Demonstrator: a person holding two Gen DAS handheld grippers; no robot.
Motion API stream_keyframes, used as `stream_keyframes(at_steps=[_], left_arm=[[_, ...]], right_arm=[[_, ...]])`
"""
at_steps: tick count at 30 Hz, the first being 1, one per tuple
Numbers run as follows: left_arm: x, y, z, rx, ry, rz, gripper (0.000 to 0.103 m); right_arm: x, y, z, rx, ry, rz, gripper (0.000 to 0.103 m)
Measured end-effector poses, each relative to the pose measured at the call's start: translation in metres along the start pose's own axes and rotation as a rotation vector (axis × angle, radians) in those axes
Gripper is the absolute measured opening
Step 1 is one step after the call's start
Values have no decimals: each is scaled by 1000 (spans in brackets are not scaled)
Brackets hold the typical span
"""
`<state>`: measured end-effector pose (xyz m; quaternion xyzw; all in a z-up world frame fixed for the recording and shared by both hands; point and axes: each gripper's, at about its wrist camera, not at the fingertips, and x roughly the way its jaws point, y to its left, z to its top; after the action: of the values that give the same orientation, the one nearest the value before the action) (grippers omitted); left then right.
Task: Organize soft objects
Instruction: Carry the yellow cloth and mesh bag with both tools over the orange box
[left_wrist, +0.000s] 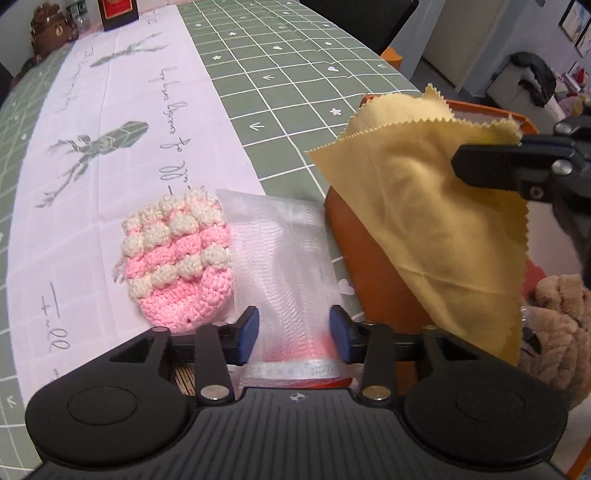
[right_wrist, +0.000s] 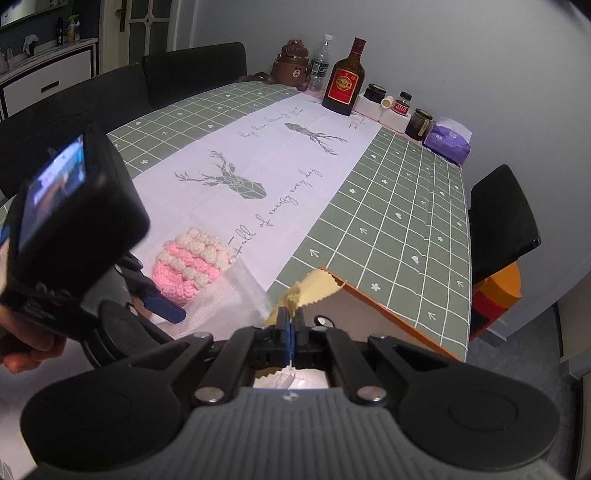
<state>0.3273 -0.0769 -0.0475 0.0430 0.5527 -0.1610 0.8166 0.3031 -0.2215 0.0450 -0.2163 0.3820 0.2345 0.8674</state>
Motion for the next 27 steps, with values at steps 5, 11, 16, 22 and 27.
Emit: stream_keyframes(at_steps=[5, 11, 16, 22, 27], left_arm=[[-1, -2, -1, -3, -31, -2, 3], [-32, 1, -1, -36, -140, -20, 1], [-75, 2, -5, -51, -244, -39, 1], [-128, -1, -17, -55, -366, -75, 1], [-164, -14, -30, -25, -442, -132, 1]], right_arm=[[-4, 2, 0, 7, -13, 6, 0], [-14, 3, -3, 15, -34, 7, 0], [-32, 3, -1, 29, -79, 0, 0], [-75, 5, 3, 34, -157, -42, 0], [-113, 4, -4, 31, -194, -96, 0]])
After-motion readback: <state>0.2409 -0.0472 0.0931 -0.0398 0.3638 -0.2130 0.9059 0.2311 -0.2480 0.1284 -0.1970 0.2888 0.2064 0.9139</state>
